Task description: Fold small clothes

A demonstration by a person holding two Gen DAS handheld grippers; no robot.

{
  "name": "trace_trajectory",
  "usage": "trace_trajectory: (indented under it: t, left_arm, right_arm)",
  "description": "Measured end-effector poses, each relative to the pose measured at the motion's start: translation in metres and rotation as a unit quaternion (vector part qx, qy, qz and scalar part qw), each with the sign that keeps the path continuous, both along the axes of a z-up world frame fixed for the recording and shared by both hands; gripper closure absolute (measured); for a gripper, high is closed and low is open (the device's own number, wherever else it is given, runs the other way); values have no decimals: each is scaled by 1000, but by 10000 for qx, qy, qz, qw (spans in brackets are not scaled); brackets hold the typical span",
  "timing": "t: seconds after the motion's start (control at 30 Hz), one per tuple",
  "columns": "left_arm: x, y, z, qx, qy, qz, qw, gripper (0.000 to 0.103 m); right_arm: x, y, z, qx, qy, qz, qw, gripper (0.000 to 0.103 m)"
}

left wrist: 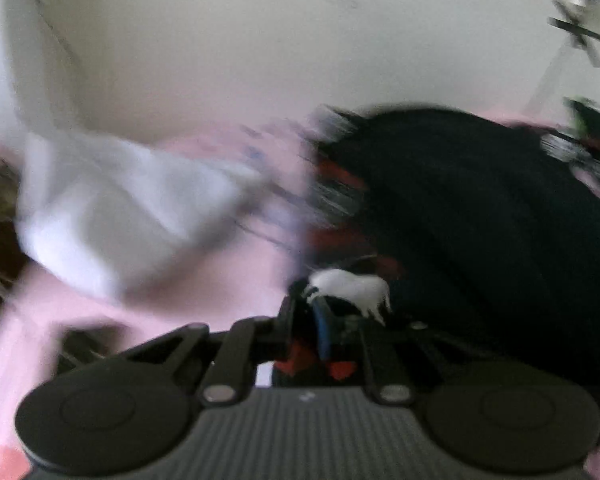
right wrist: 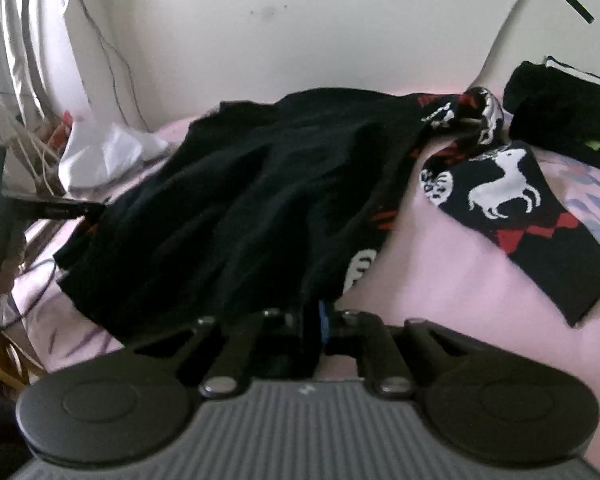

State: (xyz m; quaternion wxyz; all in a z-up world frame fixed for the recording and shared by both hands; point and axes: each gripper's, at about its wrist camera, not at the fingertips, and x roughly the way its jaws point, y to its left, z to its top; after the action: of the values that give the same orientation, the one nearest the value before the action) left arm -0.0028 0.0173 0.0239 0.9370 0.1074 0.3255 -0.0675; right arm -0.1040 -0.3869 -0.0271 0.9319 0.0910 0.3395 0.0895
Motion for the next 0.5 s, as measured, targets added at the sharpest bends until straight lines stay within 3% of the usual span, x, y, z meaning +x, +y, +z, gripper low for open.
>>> trace_trajectory:
  t: [0.07, 0.17, 0.2, 0.27, 0.3, 0.4, 0.5]
  left_arm:
    - [10, 29, 19, 115, -332, 636, 9974, 93]
    - [21, 74, 38, 209, -602, 1894, 9798, 92]
    - [19, 84, 42, 62, -618, 2060, 9766, 93]
    - [6, 89, 46, -362, -566, 1776, 9818, 82]
    - [-4, 83, 45, -587, -445, 1485, 9862, 70]
    - [-22, 57, 32, -1118, 64, 536, 9923, 62]
    - [-36, 19, 14, -1424, 681, -192, 9873, 48]
  right_arm:
    - [-5, -15, 10, -97, -258, -343, 9990, 101]
    - [-8, -39, 18, 17, -307, -399, 9987, 101]
    - [-8, -42, 17, 76, -253, -328, 9991, 100]
    - [-9, -48, 14, 214, -224, -343, 9989, 82]
    - [-8, -53, 11, 282, -183, -339, 9989, 62]
    - [-1, -56, 2, 343, -86, -296, 9989, 54]
    - [2, -56, -10, 337, 13, -96, 9994, 46]
